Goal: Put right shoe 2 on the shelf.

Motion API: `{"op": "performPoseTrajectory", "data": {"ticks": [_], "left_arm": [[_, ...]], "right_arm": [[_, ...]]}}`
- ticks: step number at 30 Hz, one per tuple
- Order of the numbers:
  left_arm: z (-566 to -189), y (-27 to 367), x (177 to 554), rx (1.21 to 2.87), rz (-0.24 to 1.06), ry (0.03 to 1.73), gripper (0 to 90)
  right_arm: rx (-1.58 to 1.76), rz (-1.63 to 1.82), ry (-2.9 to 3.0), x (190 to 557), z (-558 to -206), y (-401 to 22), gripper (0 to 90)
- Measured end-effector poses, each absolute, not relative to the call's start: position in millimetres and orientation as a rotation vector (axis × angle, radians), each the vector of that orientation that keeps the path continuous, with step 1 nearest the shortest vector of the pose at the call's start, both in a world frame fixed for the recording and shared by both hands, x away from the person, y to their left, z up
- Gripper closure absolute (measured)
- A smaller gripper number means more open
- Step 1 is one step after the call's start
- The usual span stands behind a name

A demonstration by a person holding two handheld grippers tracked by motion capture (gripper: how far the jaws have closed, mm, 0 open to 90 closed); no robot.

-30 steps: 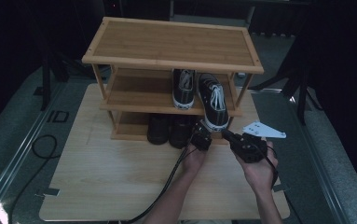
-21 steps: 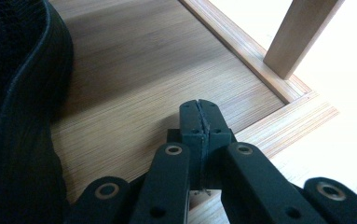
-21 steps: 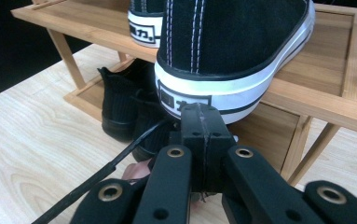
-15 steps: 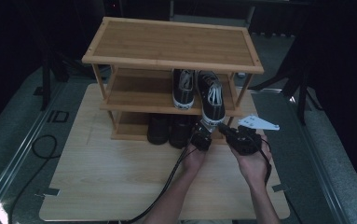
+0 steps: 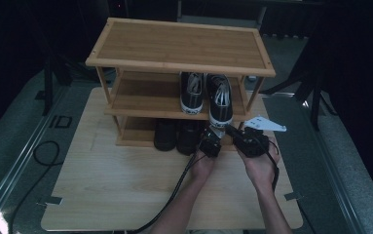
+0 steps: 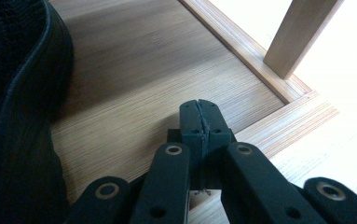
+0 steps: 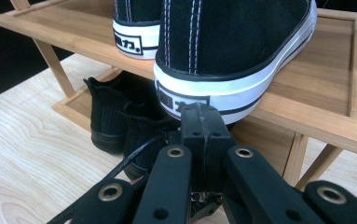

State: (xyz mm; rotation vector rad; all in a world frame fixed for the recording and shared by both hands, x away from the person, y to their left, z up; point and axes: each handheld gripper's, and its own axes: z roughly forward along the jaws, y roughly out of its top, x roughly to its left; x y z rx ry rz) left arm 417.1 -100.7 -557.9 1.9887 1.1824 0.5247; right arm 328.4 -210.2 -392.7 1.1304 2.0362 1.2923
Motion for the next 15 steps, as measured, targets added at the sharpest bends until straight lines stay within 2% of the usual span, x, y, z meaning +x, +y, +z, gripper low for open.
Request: {"op": "performPoseTrajectory", "data": {"ticks": [15], "left_arm": [[-557.8,-100.4,417.0,1.993,0.525,1.178,90.0]], "right_arm": [[1.125,1.300,2.024,343.9,-388.5,-203.7,90.0]]}}
